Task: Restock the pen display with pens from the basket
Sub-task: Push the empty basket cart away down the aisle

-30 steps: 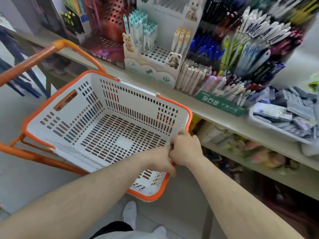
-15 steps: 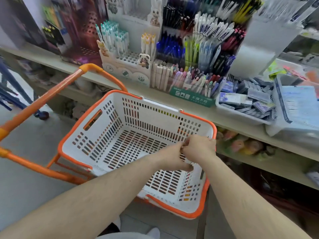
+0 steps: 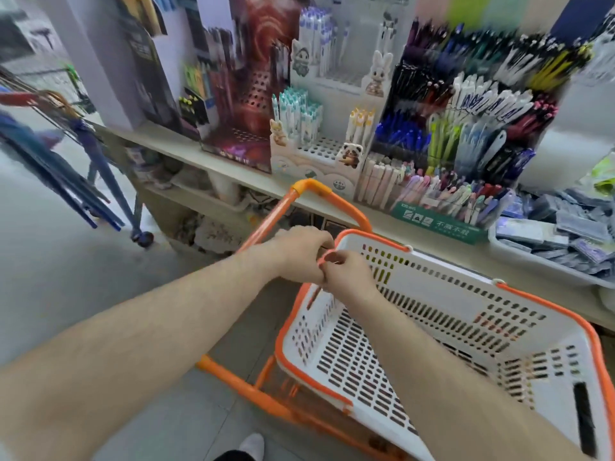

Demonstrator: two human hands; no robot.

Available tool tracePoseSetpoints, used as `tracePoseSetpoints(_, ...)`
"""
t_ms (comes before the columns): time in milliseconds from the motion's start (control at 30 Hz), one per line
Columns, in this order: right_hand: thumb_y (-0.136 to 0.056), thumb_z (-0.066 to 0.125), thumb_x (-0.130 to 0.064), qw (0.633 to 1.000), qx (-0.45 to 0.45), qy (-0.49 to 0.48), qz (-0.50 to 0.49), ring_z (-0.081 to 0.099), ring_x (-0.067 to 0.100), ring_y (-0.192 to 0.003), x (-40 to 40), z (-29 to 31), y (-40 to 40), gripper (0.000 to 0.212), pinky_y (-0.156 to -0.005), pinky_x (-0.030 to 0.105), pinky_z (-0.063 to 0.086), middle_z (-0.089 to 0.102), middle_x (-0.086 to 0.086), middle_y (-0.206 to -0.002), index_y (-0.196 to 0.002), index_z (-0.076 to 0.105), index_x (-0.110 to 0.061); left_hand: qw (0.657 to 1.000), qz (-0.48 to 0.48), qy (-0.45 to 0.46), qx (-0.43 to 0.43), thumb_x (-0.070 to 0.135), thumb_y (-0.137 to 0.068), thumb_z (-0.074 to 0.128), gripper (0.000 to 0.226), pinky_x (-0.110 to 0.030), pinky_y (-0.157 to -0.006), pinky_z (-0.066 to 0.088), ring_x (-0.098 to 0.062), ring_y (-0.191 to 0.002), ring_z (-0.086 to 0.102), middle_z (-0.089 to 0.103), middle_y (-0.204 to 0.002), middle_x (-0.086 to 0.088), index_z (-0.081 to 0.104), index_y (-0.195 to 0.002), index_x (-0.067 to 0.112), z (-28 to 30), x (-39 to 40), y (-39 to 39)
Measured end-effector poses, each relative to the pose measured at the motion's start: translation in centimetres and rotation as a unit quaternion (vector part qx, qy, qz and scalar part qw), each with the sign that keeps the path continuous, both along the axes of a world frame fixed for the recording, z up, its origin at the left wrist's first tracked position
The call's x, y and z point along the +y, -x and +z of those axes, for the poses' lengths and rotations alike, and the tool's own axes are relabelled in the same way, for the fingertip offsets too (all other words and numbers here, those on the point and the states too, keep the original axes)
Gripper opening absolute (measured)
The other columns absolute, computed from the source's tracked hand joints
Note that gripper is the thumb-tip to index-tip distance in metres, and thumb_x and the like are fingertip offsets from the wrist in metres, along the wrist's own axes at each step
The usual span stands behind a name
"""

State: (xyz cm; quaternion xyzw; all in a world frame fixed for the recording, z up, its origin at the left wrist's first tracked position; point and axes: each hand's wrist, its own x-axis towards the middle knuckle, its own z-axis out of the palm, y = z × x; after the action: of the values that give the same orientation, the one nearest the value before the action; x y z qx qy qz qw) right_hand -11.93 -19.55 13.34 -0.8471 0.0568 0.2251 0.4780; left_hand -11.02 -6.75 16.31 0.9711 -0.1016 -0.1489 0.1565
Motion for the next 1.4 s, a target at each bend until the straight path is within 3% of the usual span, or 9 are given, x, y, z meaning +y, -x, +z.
tracePoseSetpoints(133,-0.097,0.049,-0.013,0.962,0.165,-0.188,-0.106,0.052,0.057,-0.116,4.8,-0.2,-0.3,0.042,-0.104,0.057,0.044,0.051,0.045,-0.122,-0.132,0.051,0.011,0.997,-0.056,-0.062,0.001,0.037,-0.075,0.065,0.057,-0.045,-0.104,0.040,-0.019,-0.127,0.046,0.056,-0.131,0.006,0.055,-0.130,0.029,0.2,4.1,-1.7)
tracePoseSetpoints(233,-0.096,0.053,-0.043,0.925,0.245,-0.255,-0.140,0.064,0.037,-0.112,7.6,-1.5,0.0,0.056,-0.112,0.054,0.037,0.065,0.019,-0.103,-0.128,0.059,0.003,0.995,-0.091,-0.027,0.043,0.021,-0.082,0.055,0.050,-0.046,-0.108,0.038,-0.019,-0.132,0.043,0.053,-0.138,0.004,0.057,-0.131,0.029,-0.5,6.5,-2.8)
tracePoseSetpoints(300,-0.093,0.054,-0.044,0.894,0.270,-0.311,-0.177,0.064,0.036,-0.114,8.9,-2.2,0.1,0.049,-0.111,0.054,0.040,0.063,0.012,-0.091,-0.118,0.063,-0.003,0.988,-0.138,-0.063,0.035,0.012,-0.088,0.053,0.052,-0.046,-0.112,0.034,-0.021,-0.140,0.036,0.046,-0.147,0.005,0.053,-0.135,0.033,-1.2,7.6,-3.6)
tracePoseSetpoints(400,-0.091,0.053,-0.027,0.863,0.290,-0.344,-0.231,0.057,0.026,-0.081,10.0,-2.0,0.9,0.024,-0.088,0.044,0.054,0.058,0.009,-0.073,-0.105,0.063,-0.009,0.947,-0.250,-0.201,-0.007,0.016,-0.091,0.057,0.062,-0.049,-0.121,0.011,-0.025,-0.151,0.003,0.015,-0.163,0.008,0.037,-0.144,0.041,-2.9,8.2,-4.5)
tracePoseSetpoints(567,-0.091,0.055,-0.026,0.858,0.298,-0.270,-0.321,0.046,0.017,-0.062,9.6,-3.2,3.0,0.017,-0.068,0.034,0.050,0.046,0.004,-0.066,-0.086,0.062,-0.012,0.895,-0.366,-0.239,-0.092,0.026,-0.086,0.065,0.049,-0.055,-0.120,0.006,-0.035,-0.150,-0.006,0.015,-0.162,-0.001,0.047,-0.130,0.037,-6.0,6.0,-3.7)
tracePoseSetpoints(700,-0.086,0.060,-0.020,0.868,0.273,-0.234,-0.342,0.048,0.018,-0.060,6.0,-4.5,5.7,0.019,-0.058,0.029,0.051,0.049,0.005,-0.068,-0.099,0.068,-0.009,0.857,-0.439,-0.204,-0.175,0.026,-0.083,0.070,0.031,-0.056,-0.119,0.010,-0.036,-0.148,0.015,0.050,-0.140,0.001,0.063,-0.112,0.034,-7.8,2.0,-2.8)
tracePoseSetpoints(867,-0.081,0.061,-0.013,0.880,0.245,-0.209,-0.348,0.046,0.018,-0.055,-0.1,-5.1,8.3,0.016,-0.052,0.027,0.048,0.050,0.005,-0.061,-0.095,0.066,-0.008,0.833,-0.489,-0.199,-0.168,0.026,-0.085,0.067,0.021,-0.052,-0.120,0.008,-0.023,-0.123,0.046,0.064,-0.112,0.009,0.068,-0.104,0.035,-7.5,-5.3,-1.4)
tracePoseSetpoints(1200,-0.080,0.062,-0.018,0.902,0.219,-0.115,-0.353,0.044,0.016,-0.048,-16.6,-4.6,14.9,0.009,-0.051,0.025,0.044,0.049,0.004,-0.060,-0.078,0.055,-0.012,0.782,-0.569,-0.200,-0.158,0.029,-0.083,0.062,0.013,-0.042,-0.097,0.039,-0.023,-0.100,0.058,0.067,-0.099,0.004,0.063,-0.096,0.029,-7.2,-22.7,3.9)
tracePoseSetpoints(1400,-0.075,0.061,-0.032,0.916,0.166,0.081,-0.356,0.054,0.024,-0.047,-25.7,-4.8,19.4,0.019,-0.049,0.027,0.044,0.058,0.006,-0.064,-0.077,0.057,-0.014,0.762,-0.602,-0.180,-0.159,0.033,-0.084,0.065,0.016,-0.038,-0.079,0.033,-0.022,-0.087,0.057,0.055,-0.085,0.006,0.064,-0.099,0.027,-6.8,-33.0,8.0)
